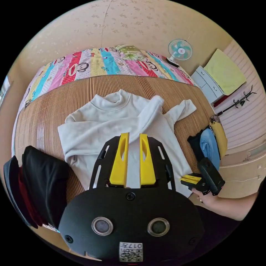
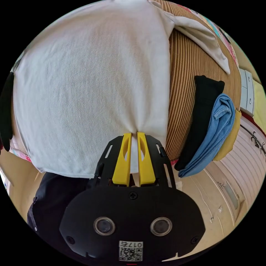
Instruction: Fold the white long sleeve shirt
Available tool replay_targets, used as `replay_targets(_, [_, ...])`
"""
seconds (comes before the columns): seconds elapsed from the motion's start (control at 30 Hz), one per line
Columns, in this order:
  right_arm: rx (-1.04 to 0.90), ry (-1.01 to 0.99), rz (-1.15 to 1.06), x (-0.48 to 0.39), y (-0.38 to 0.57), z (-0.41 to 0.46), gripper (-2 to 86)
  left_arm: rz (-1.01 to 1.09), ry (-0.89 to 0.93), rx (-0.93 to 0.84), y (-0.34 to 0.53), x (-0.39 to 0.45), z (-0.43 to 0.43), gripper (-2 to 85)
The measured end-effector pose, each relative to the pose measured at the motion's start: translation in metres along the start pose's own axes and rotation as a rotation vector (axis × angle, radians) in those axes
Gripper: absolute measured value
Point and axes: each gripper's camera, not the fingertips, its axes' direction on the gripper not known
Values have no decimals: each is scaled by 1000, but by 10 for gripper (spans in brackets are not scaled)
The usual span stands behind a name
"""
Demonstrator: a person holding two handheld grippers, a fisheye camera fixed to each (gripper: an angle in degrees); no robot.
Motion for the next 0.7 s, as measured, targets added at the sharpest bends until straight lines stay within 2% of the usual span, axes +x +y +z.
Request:
replay_targets(0.13, [45,-304,120,50,22,-4,49,-189,-28,13,20,-60,-10,69])
replay_targets(0.27, [191,-407,183,75,34,-26,51,-390,-135,80,21,-149,-34,80])
replay_targets(0.4, [416,-469,117,64,20,-74,55,-520,-96,54,12,-219,-24,97])
replay_targets(0.57, [588,-434,-45,9,-26,-109,69,-429,-178,-142,-14,-241,36,98])
replay_targets(0.67, [570,-249,-150,-41,-62,-91,77,-463,-227,-181,-18,-248,64,87])
replay_targets(0.7, [504,-112,-166,-59,-78,-70,75,-463,-244,-176,-19,-248,68,86])
